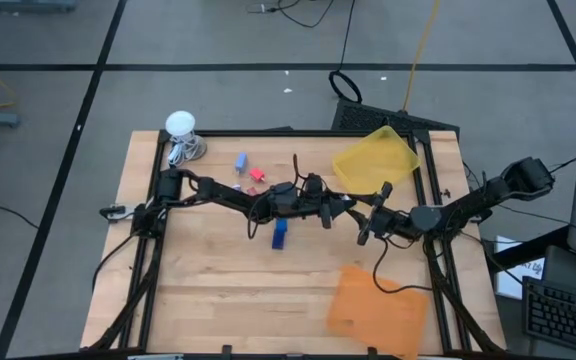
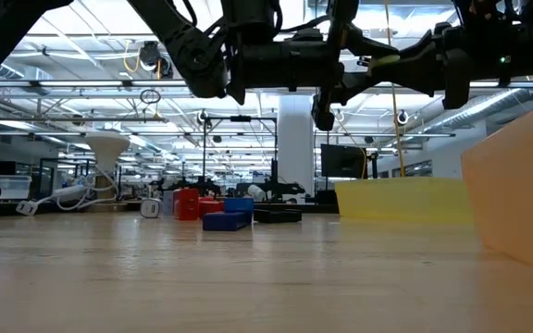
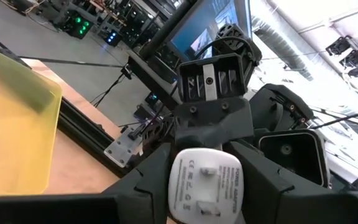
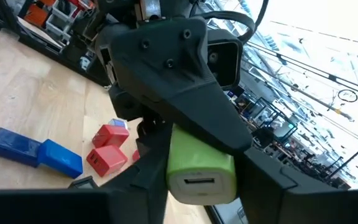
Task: Pick & Place Office items
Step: Put the green charger adapter into the yellow bin
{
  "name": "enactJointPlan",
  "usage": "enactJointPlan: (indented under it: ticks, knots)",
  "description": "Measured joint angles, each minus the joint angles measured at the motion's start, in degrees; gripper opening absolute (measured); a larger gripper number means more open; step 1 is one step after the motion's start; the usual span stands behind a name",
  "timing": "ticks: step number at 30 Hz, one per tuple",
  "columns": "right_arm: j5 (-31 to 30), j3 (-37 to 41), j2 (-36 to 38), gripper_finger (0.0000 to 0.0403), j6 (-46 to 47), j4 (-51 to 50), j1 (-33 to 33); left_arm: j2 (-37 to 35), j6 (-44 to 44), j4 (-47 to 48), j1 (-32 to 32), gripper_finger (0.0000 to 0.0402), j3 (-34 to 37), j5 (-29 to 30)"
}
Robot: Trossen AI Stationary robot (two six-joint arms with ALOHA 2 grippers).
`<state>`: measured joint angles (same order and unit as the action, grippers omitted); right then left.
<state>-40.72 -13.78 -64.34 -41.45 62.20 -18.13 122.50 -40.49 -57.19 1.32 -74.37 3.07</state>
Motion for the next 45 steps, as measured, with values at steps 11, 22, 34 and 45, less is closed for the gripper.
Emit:
enactJointPlan:
  ticks: [11, 22, 34, 45]
  knots:
    - [0.5, 0.0, 0.1, 0.0128, 6.5, -0.1, -0.1, -1.2, 10.1, 1.2, 1.4, 0.0165, 0.0, -9.2]
    - [4.2, -0.3, 0.0, 0.0127, 11.0, -1.0, -0.5, -12.6, 24.7, 26.1, 4.3, 0.0174, -0.1, -11.7]
    - [4.8, 0.2, 0.9, 0.0126, 17.1, -3.0, -0.8, -23.1, 30.1, 41.1, 3.9, 0.0206, 0.2, -8.7]
    - [12.8, 0.1, 17.6, 0.0126, 35.5, -26.1, 0.3, -35.6, 36.5, 38.4, 0.8, 0.0207, 12.8, -5.7]
